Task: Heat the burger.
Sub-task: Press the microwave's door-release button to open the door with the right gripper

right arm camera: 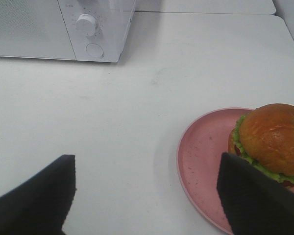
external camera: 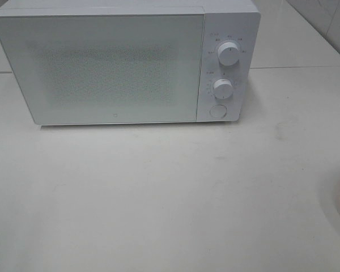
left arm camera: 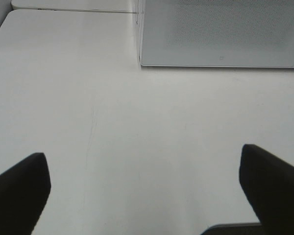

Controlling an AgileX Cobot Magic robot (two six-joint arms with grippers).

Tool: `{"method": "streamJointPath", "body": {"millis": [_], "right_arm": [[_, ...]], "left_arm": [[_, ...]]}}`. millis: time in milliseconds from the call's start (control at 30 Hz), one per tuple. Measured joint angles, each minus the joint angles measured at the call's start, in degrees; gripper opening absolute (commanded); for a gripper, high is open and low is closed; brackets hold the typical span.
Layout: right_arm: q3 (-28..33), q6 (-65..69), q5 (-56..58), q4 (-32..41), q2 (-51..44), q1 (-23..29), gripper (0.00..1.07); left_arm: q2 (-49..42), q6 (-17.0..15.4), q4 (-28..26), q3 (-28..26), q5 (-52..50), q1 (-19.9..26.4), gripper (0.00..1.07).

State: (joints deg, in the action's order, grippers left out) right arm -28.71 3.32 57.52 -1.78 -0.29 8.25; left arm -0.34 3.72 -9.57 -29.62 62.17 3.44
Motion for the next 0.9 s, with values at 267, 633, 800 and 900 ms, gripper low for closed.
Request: {"method": "streamJointPath", "body": {"millis": [267, 633, 800, 900], "right_arm": [[-0.9, 0.0, -0.1, 0.0, 0.3, 0.0, 0.76], [-1.8, 0.0, -4.1, 0.0, 9.0, 0.0, 0.76], [-1.8, 0.0, -6.0, 0.0, 12.5, 0.0, 0.76], [-1.8, 0.0, -8.3, 0.0, 15.5, 0.0, 0.76]], "left_arm": [[0.0, 0.0, 0.0, 0.0, 0.0, 0.0, 1.01], [0.0, 0.0, 0.0, 0.0, 0.0, 0.0, 1.01], [0.0, 0.0, 0.0, 0.0, 0.0, 0.0, 1.01], [0.0, 0.0, 0.0, 0.0, 0.0, 0.0, 1.01]]}}
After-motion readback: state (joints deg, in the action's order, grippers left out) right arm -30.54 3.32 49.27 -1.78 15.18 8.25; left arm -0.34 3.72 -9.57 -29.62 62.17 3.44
